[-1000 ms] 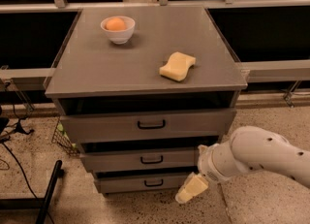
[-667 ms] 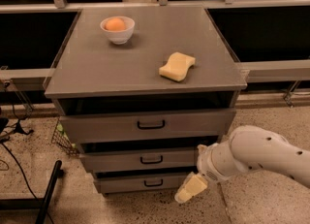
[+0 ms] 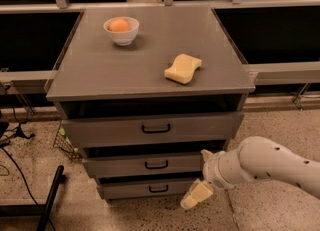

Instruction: Open middle drawer

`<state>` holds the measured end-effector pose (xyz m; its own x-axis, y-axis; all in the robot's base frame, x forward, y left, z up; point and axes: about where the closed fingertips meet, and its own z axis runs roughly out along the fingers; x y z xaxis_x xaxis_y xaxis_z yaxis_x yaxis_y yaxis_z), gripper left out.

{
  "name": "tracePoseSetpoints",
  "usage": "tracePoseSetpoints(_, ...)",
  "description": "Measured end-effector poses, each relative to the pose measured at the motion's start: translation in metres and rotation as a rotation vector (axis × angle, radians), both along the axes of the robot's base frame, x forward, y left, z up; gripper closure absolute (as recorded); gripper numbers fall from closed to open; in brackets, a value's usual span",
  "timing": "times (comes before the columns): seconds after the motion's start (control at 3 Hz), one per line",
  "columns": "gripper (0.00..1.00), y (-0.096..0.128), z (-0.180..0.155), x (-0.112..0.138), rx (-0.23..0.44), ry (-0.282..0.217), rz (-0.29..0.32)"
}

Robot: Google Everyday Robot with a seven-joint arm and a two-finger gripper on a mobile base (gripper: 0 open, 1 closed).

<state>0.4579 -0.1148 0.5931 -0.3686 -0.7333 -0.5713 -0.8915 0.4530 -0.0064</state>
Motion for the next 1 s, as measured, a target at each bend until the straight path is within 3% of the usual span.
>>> tracePoseSetpoints(0.33,0.00,0.005,-0.013,0.012,0.017,-0.053,0.038)
tracePoseSetpoints(1.0,0.00,0.014,-0.045,0.044,-0.003,-0.087,0.076)
